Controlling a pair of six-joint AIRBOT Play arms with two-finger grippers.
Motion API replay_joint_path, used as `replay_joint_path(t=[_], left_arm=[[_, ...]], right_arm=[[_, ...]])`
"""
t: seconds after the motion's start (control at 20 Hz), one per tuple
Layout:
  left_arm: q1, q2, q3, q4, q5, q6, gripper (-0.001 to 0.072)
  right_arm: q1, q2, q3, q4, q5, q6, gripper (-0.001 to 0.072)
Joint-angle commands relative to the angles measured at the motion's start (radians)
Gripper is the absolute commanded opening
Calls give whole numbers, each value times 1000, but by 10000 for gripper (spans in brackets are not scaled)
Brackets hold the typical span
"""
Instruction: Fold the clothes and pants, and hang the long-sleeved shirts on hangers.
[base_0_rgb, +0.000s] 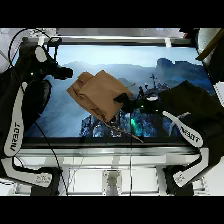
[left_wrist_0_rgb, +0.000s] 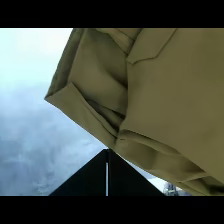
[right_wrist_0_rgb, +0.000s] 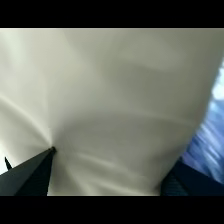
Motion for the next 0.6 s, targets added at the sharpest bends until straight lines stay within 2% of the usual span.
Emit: replay_joint_path(t=[0.0, 0.1, 0.15, 0.3, 0.35, 0.4, 0.55], left_arm=[[1, 0, 0, 0, 0, 0, 13], [1, 0, 0, 0, 1, 0, 13], [1, 0, 0, 0, 1, 0, 13], [1, 0, 0, 0, 0, 0, 13], [1, 0, 0, 0, 0, 1, 13], [1, 0, 0, 1, 0, 1, 13], [1, 2, 0, 1, 0, 0, 13]], right_arm=[[39, -36, 67, 41, -8, -14, 675], [57, -63, 97, 79, -23, -10, 618], [66, -81, 117, 91, -18, -10, 545], [92, -127, 177, 128, -15, -10, 196], [95, -134, 198, 129, -14, -11, 37], [94, -134, 216, 129, -16, -13, 13], [42, -131, 301, 123, -13, -19, 13]])
